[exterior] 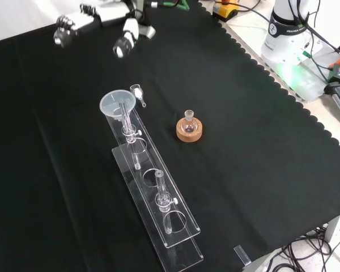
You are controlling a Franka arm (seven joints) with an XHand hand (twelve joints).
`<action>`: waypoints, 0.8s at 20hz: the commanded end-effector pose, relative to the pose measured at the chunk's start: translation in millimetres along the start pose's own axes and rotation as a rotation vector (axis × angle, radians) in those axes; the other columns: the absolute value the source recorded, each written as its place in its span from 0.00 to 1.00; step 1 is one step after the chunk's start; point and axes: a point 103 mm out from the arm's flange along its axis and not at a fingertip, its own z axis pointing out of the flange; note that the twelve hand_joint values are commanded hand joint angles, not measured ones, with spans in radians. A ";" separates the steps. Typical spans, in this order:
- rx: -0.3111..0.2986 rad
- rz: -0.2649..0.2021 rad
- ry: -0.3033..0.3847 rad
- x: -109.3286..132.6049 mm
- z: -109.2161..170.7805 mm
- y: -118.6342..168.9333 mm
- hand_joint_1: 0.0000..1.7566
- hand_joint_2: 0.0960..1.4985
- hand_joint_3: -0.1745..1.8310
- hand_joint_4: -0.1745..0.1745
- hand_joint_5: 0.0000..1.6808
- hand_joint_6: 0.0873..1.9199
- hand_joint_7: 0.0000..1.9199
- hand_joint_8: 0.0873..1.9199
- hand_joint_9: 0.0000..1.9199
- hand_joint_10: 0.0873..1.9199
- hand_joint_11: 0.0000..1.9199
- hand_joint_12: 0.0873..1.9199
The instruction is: Pick up the funnel from the transparent funnel stand.
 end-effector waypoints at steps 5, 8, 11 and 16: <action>0.214 0.015 -0.079 4.6 56.9 8.5 0.11 0.51 0.24 0.33 0.13 0.00 0.00 0.33 0.00 0.46 0.00 0.74; 0.256 0.018 -0.105 9.0 62.7 4.0 0.11 0.51 0.24 0.33 0.13 0.00 0.00 0.33 0.00 0.46 0.00 0.74; 0.278 0.017 -0.110 16.5 69.1 -3.6 0.11 0.51 0.24 0.33 0.13 0.00 0.00 0.33 0.00 0.45 0.00 0.73; 0.342 0.024 -0.118 21.7 78.6 -13.3 0.10 0.50 0.24 0.34 0.13 0.00 0.00 0.33 0.00 0.45 0.00 0.73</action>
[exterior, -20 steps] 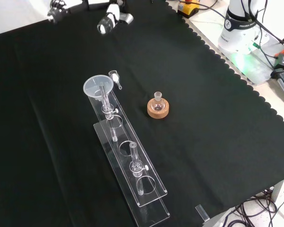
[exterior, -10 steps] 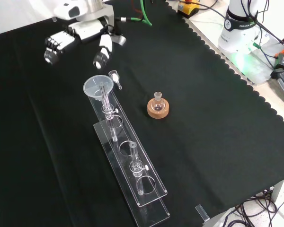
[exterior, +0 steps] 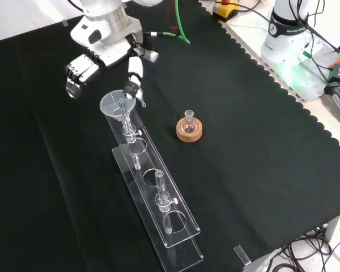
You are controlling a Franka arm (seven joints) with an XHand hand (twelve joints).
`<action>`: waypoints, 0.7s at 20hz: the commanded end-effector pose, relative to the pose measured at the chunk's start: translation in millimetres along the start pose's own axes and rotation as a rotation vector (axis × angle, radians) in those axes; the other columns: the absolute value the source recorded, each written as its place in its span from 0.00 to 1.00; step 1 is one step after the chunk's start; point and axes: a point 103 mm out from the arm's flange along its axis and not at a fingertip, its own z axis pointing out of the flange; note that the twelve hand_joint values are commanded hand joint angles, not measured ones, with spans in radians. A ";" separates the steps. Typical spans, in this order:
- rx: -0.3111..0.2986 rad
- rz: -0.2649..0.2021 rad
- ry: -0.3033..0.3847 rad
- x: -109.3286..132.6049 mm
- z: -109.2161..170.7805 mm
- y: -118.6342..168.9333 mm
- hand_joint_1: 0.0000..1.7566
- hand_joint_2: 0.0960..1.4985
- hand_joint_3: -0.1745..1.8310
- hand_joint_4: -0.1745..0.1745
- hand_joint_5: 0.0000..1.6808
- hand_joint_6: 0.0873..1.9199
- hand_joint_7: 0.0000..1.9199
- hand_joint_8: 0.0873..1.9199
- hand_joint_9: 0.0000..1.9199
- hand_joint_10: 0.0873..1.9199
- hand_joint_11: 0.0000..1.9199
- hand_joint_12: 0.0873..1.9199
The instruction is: Pick up the funnel from the transparent funnel stand.
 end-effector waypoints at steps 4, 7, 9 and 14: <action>0.087 0.014 -0.004 10.6 22.1 -4.1 0.10 0.49 0.24 0.34 0.13 0.00 0.00 0.33 0.00 0.45 0.00 0.73; 0.098 0.020 -0.004 11.8 27.7 -2.3 0.09 0.49 0.24 0.34 0.13 0.00 0.00 0.33 0.00 0.44 0.00 0.72; 0.102 0.024 -0.006 11.2 29.8 -2.3 0.09 0.49 0.24 0.35 0.13 0.00 0.00 0.33 0.00 0.44 0.00 0.72; 0.128 0.027 -0.023 13.0 33.9 -4.6 0.08 0.48 0.24 0.35 0.12 0.00 0.00 0.33 0.00 0.43 0.00 0.72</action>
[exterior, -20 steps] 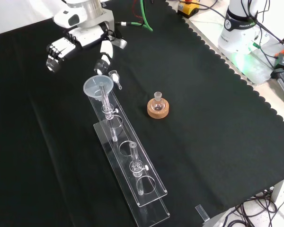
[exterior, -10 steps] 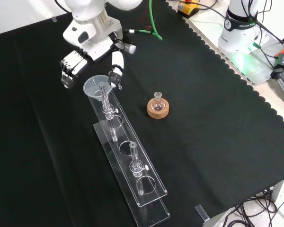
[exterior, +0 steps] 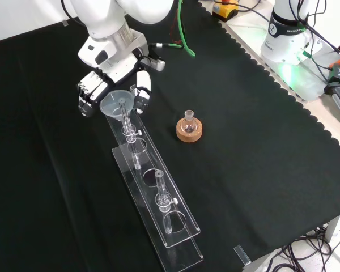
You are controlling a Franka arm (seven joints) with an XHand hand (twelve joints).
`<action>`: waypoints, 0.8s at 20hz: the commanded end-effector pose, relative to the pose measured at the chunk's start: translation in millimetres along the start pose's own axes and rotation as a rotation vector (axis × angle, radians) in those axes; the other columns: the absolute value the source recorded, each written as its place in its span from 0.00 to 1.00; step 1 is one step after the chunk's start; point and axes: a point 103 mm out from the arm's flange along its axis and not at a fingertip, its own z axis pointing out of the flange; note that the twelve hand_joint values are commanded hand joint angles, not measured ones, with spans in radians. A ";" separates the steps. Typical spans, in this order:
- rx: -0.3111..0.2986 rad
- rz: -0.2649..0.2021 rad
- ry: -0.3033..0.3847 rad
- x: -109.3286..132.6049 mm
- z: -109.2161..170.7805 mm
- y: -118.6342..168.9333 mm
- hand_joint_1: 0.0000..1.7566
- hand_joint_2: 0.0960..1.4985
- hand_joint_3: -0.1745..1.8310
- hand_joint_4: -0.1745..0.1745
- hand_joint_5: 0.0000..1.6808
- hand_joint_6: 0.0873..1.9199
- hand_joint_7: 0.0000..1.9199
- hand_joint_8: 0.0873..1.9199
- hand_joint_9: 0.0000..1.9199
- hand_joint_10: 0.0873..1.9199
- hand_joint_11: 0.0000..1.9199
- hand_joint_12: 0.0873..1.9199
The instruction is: Pick up the funnel from the transparent funnel stand.
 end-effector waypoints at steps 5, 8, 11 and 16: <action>0.001 -0.004 -0.038 1.6 8.5 -7.0 0.07 0.48 0.24 0.35 0.13 0.00 0.00 0.38 0.05 0.48 0.00 0.76; -0.019 -0.016 -0.042 6.1 12.9 -6.2 0.08 0.48 0.24 0.30 0.16 0.00 0.04 0.44 0.17 0.48 0.06 0.79; -0.036 -0.032 -0.066 4.4 13.6 -6.1 0.09 0.48 0.24 0.23 0.21 0.00 0.11 0.47 0.28 0.47 0.15 0.76; -0.098 -0.026 -0.124 6.0 12.8 -5.4 0.12 0.49 0.25 0.12 0.27 0.00 0.18 0.49 0.34 0.47 0.21 0.73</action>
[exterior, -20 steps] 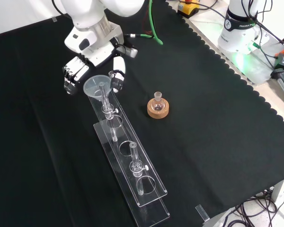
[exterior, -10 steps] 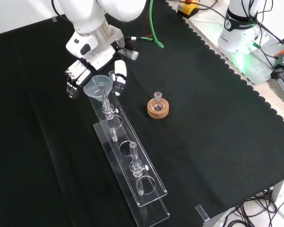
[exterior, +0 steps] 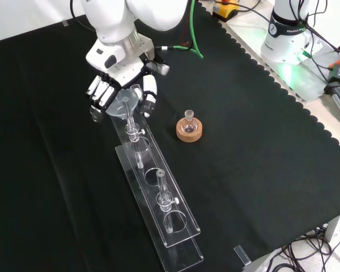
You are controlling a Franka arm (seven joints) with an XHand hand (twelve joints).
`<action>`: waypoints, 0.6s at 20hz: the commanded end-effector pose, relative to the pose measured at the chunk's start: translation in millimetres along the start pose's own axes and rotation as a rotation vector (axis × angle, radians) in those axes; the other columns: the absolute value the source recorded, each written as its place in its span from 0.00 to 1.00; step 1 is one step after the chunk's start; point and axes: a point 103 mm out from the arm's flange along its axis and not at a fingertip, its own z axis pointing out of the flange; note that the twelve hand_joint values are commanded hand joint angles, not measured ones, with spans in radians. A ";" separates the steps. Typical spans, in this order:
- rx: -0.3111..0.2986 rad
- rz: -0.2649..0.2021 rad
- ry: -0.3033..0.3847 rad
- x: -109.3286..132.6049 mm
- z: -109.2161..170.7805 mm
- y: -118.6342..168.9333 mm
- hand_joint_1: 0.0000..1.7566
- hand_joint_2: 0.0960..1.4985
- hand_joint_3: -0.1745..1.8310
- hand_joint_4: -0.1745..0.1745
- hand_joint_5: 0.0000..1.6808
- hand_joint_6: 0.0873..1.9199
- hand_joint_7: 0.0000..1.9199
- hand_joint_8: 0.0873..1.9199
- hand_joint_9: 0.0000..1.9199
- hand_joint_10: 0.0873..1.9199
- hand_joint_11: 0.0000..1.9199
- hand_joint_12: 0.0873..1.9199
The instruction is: Pick up the funnel from the transparent funnel stand.
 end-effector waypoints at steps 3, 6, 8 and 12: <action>-0.102 -0.013 -0.098 4.6 -2.5 -1.8 0.15 0.50 0.25 0.07 0.30 0.00 0.23 0.48 0.38 0.45 0.25 0.71; -0.165 -0.012 -0.115 1.5 -5.7 -4.7 0.18 0.53 0.25 0.02 0.33 0.05 0.31 0.50 0.45 0.45 0.31 0.68; -0.188 0.003 -0.150 -4.8 -8.0 -6.0 0.19 0.57 0.25 0.00 0.30 0.20 0.37 0.55 0.49 0.47 0.36 0.66; -0.239 0.009 -0.222 -7.3 -12.0 -3.5 0.21 0.66 0.26 0.00 0.27 0.57 0.45 0.71 0.59 0.57 0.52 0.58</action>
